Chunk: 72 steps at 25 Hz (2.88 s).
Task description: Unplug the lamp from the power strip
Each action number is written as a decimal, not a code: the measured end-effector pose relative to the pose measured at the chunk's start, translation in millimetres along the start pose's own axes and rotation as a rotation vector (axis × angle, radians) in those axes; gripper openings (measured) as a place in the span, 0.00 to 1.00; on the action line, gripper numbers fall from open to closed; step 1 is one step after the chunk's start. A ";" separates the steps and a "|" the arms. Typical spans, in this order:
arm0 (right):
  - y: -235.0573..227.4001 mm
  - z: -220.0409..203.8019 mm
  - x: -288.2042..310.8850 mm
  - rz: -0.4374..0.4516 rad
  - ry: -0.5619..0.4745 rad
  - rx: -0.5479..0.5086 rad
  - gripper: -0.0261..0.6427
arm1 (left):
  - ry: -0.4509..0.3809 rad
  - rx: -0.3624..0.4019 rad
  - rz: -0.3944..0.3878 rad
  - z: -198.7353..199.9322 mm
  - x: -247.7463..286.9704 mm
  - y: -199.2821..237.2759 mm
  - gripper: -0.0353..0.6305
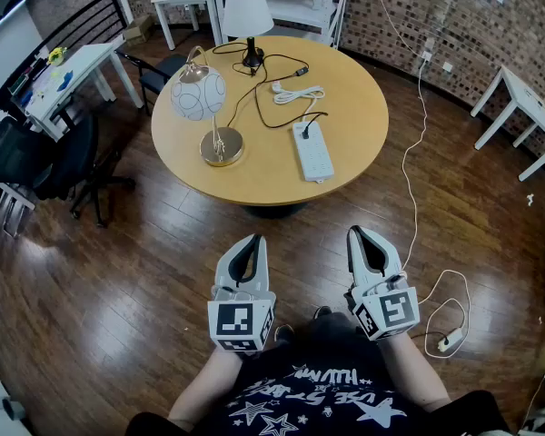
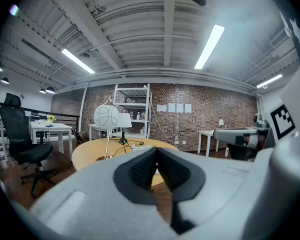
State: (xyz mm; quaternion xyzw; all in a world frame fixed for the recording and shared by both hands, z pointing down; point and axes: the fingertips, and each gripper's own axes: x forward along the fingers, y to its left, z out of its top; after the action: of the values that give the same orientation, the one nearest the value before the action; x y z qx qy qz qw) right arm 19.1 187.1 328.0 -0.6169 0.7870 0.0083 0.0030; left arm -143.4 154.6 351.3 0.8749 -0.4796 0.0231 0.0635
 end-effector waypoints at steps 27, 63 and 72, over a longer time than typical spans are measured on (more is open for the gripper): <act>-174.3 -26.7 155.2 0.119 -0.005 0.070 0.05 | 0.072 0.038 0.113 -6.1 199.0 -13.4 0.06; -163.6 -122.1 288.4 0.255 0.214 0.069 0.05 | 0.432 0.136 -0.088 -150.6 344.9 13.4 0.06; -144.5 -151.0 299.6 0.344 0.311 0.076 0.05 | 0.521 0.177 -0.184 -171.6 356.9 7.5 0.06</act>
State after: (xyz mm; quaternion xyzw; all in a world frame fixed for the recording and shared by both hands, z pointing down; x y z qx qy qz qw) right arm 88.6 -140.8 473.2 -0.4669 0.8713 -0.1163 -0.0967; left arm 46.1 -124.9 558.2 0.8813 -0.3621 0.2832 0.1096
